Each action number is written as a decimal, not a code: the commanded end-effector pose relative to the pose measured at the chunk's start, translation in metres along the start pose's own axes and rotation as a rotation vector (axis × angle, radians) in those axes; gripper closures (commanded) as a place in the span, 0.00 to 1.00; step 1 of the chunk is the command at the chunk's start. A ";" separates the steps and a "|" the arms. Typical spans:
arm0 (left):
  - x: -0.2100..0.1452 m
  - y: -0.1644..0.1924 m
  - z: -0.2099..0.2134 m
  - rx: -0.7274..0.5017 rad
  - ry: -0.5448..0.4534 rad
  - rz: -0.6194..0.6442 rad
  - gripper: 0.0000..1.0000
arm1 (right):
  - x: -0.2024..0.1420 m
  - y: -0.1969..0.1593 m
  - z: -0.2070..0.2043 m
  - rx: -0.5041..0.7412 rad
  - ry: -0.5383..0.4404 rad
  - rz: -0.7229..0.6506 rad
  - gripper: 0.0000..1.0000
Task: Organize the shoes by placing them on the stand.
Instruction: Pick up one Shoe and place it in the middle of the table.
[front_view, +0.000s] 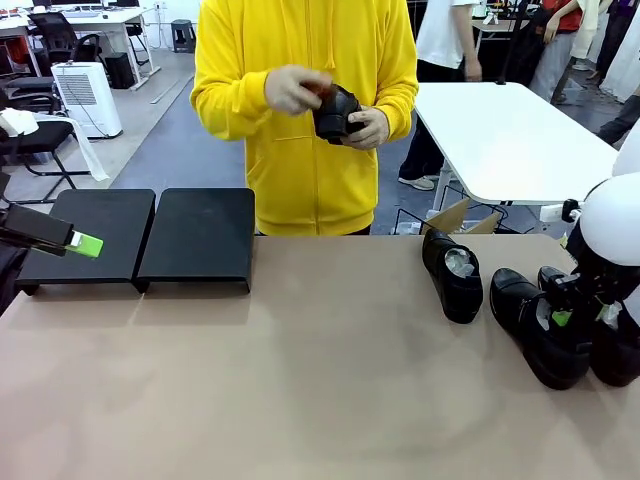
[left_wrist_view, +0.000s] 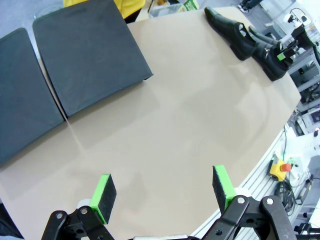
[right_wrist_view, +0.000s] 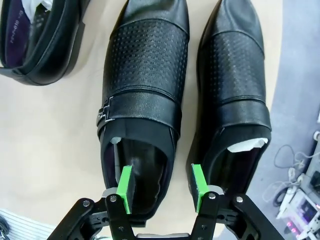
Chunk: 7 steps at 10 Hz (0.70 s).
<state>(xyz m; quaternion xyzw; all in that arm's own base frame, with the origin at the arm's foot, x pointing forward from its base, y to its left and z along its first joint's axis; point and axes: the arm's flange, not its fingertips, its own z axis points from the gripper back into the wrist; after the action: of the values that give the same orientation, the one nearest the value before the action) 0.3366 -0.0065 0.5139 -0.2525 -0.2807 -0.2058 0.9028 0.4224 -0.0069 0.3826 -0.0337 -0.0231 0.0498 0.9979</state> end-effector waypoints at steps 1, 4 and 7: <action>0.001 0.002 0.000 -0.017 -0.008 -0.010 0.00 | 0.012 0.002 -0.005 0.000 -0.005 -0.040 0.40; 0.001 0.002 0.000 -0.017 -0.008 -0.010 0.00 | 0.021 0.002 -0.023 0.020 0.002 -0.060 0.40; 0.001 0.002 0.000 -0.017 -0.008 -0.010 0.00 | 0.027 -0.003 -0.035 0.057 -0.019 -0.084 0.40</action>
<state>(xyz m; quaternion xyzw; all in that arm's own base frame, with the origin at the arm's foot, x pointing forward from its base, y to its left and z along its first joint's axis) 0.3366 -0.0064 0.5139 -0.2525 -0.2807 -0.2059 0.9028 0.4437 -0.0094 0.3496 -0.0191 -0.0226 0.0242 0.9993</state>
